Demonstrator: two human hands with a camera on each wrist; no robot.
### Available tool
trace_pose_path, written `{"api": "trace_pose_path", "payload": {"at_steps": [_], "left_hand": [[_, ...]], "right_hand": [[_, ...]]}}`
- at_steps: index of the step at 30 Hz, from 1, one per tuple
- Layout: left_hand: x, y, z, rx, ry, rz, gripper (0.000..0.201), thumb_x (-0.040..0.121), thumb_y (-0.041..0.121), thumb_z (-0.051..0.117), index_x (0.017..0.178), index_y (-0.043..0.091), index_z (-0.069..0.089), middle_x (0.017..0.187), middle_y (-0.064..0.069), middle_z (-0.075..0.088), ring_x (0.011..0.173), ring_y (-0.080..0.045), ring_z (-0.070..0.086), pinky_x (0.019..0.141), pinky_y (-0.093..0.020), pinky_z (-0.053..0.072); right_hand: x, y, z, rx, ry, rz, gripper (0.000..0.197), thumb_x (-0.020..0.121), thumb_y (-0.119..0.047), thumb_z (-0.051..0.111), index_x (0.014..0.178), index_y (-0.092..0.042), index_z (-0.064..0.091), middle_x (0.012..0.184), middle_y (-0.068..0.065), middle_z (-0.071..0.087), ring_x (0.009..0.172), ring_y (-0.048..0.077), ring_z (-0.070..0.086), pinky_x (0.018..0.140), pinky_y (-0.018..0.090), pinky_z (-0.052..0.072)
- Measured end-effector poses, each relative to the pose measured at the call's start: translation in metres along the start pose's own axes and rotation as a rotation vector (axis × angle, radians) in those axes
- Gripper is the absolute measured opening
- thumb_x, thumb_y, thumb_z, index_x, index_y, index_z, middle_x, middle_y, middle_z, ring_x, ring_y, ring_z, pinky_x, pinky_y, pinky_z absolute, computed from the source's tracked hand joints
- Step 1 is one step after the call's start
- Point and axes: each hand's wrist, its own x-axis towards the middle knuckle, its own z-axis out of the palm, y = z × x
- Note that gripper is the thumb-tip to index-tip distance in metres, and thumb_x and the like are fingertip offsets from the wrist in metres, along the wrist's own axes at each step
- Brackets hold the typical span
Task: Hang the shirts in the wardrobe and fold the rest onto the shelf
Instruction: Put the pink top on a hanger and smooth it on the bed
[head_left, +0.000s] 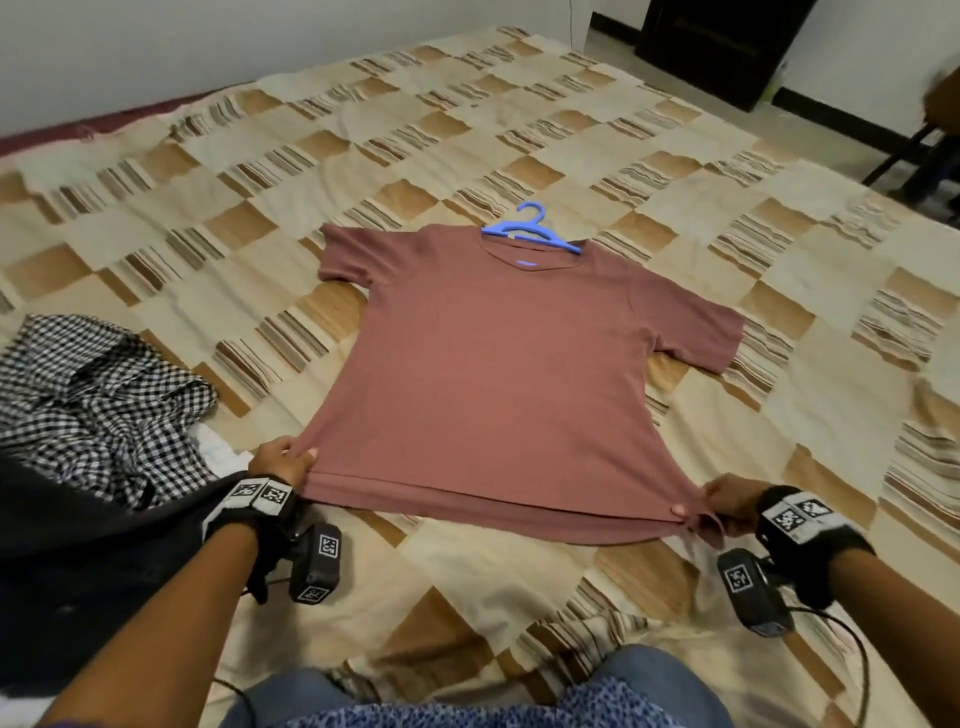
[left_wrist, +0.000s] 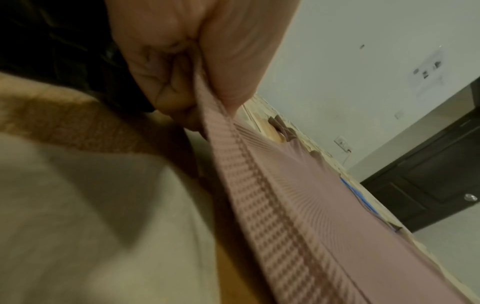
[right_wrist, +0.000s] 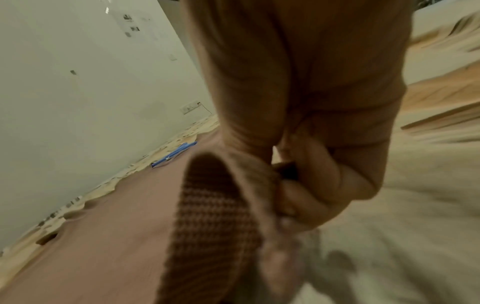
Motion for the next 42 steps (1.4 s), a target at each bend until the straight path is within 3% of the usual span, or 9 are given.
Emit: {"api": "trace_pose_path", "payload": {"at_steps": [9,15,20,24,27,30,34,39,42], "left_hand": [[-0.009,0.005,0.007,0.206,-0.019,-0.039,0.028,0.087,0.010,0.063,0.106,-0.010,0.060,0.108,-0.029,0.061,0.103,-0.041,0.055,0.085,-0.041,0.041],[-0.005,0.007,-0.002,0.337,-0.021,-0.074,0.029,0.084,0.006,0.066,0.104,-0.013,0.061,0.109,-0.031,0.062,0.103,-0.042,0.058,0.086,-0.042,0.043],[-0.013,0.035,0.006,0.529,0.062,-0.124,0.039,0.093,0.014,0.048,0.127,-0.001,0.038,0.132,-0.024,0.042,0.122,-0.039,0.039,0.095,-0.048,0.039],[-0.026,0.082,0.044,0.849,0.012,0.204,0.039,0.095,0.016,0.038,0.133,0.011,0.036,0.140,-0.013,0.034,0.133,-0.032,0.025,0.108,-0.052,0.025],[-0.037,0.105,0.091,0.887,-0.185,0.505,0.051,0.100,0.031,0.033,0.146,0.015,0.020,0.155,-0.005,0.015,0.144,-0.028,0.008,0.112,-0.060,0.007],[-0.049,0.087,0.125,0.850,-0.313,0.517,0.068,0.095,0.057,0.013,0.150,0.022,-0.008,0.158,-0.003,-0.010,0.145,-0.028,-0.007,0.112,-0.062,0.001],[-0.052,0.059,0.130,0.724,-0.360,0.412,0.120,0.035,0.078,-0.044,0.136,0.017,-0.026,0.145,0.000,-0.034,0.143,-0.028,-0.019,0.111,-0.056,-0.008],[-0.055,0.066,0.119,0.785,-0.412,0.369,0.135,0.020,0.079,-0.045,0.139,0.018,-0.028,0.134,0.000,-0.042,0.142,-0.028,-0.023,0.113,-0.052,-0.008],[-0.057,0.066,0.113,0.811,-0.394,0.373,0.125,0.036,0.087,-0.022,0.147,0.029,-0.016,0.153,0.003,-0.026,0.144,-0.028,-0.011,0.115,-0.048,0.000]], "right_hand": [[0.008,-0.012,0.031,-0.126,0.037,-0.057,0.031,0.070,-0.030,0.083,0.075,-0.008,0.061,0.064,0.000,0.057,0.059,0.014,0.051,0.053,0.022,0.040],[0.003,0.004,0.021,-0.275,0.075,-0.010,0.021,0.073,-0.017,0.080,0.071,-0.010,0.060,0.050,-0.004,0.060,0.042,0.007,0.053,0.043,0.015,0.041],[-0.030,-0.019,0.022,-0.785,0.291,-0.040,0.023,0.090,-0.027,0.058,0.107,-0.014,0.063,0.099,0.000,0.063,0.091,0.017,0.062,0.080,0.025,0.051],[-0.031,-0.111,0.040,-0.753,0.540,-0.291,0.027,0.091,-0.034,0.046,0.105,-0.019,0.064,0.108,0.003,0.065,0.102,0.025,0.062,0.082,0.033,0.050],[-0.022,-0.186,0.079,-0.750,0.499,-0.557,0.049,0.090,-0.040,0.055,0.131,-0.013,0.048,0.134,0.010,0.050,0.125,0.028,0.047,0.100,0.039,0.038],[-0.013,-0.220,0.137,-0.761,0.365,-0.619,0.069,0.097,-0.043,0.038,0.151,-0.012,0.007,0.158,0.014,0.003,0.145,0.030,0.005,0.115,0.052,0.009],[0.023,-0.198,0.158,-0.729,0.306,-0.638,0.071,0.093,-0.063,0.015,0.149,-0.028,-0.014,0.155,0.001,-0.025,0.144,0.023,-0.020,0.111,0.055,-0.014],[0.041,-0.129,0.103,-0.632,0.383,-0.551,0.124,0.037,-0.085,-0.037,0.147,-0.033,-0.015,0.147,-0.004,-0.031,0.143,0.019,-0.020,0.109,0.045,-0.020],[0.044,-0.074,0.074,-0.484,0.452,-0.355,0.106,0.056,-0.088,-0.021,0.145,-0.030,-0.022,0.153,-0.005,-0.027,0.144,0.018,-0.018,0.114,0.048,-0.008]]}}
